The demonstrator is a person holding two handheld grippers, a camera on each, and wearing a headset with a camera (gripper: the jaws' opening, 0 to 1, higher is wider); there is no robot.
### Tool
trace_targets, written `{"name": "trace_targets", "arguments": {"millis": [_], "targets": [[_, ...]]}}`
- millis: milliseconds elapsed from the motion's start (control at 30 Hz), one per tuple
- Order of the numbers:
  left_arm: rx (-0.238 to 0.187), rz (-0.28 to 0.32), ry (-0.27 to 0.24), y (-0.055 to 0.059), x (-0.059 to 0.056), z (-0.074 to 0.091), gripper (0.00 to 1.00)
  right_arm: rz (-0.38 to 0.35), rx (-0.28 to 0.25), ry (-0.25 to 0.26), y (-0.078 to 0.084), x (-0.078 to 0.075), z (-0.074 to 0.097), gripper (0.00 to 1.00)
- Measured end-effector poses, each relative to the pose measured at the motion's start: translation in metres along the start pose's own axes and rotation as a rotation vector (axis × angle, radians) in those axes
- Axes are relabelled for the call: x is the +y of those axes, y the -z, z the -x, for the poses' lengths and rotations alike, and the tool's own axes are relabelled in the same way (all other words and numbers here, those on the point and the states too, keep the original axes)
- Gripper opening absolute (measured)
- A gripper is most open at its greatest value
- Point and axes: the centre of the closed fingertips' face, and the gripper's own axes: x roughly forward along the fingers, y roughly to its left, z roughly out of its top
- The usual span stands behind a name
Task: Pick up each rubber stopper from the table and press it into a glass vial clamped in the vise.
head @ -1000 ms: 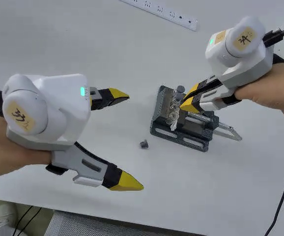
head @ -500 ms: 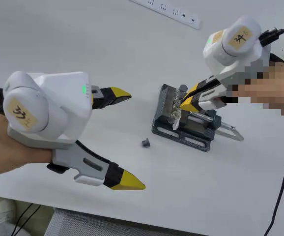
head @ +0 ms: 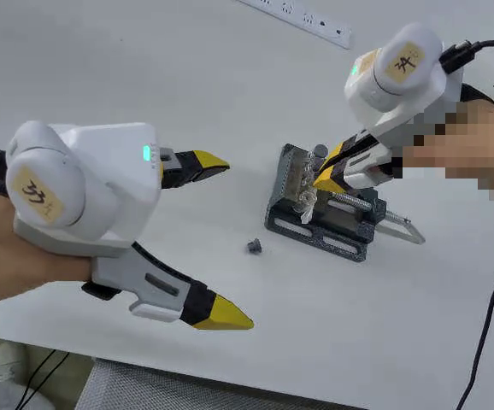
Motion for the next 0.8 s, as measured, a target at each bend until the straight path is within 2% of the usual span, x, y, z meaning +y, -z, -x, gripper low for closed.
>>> {"name": "trace_targets", "arguments": {"millis": [800], "targets": [[-0.010, 0.006, 0.003, -0.0022, -0.0019, -0.0042, 0.99, 0.069, 0.108, 0.032, -0.0002, -0.0018, -0.0028, 0.05]]}}
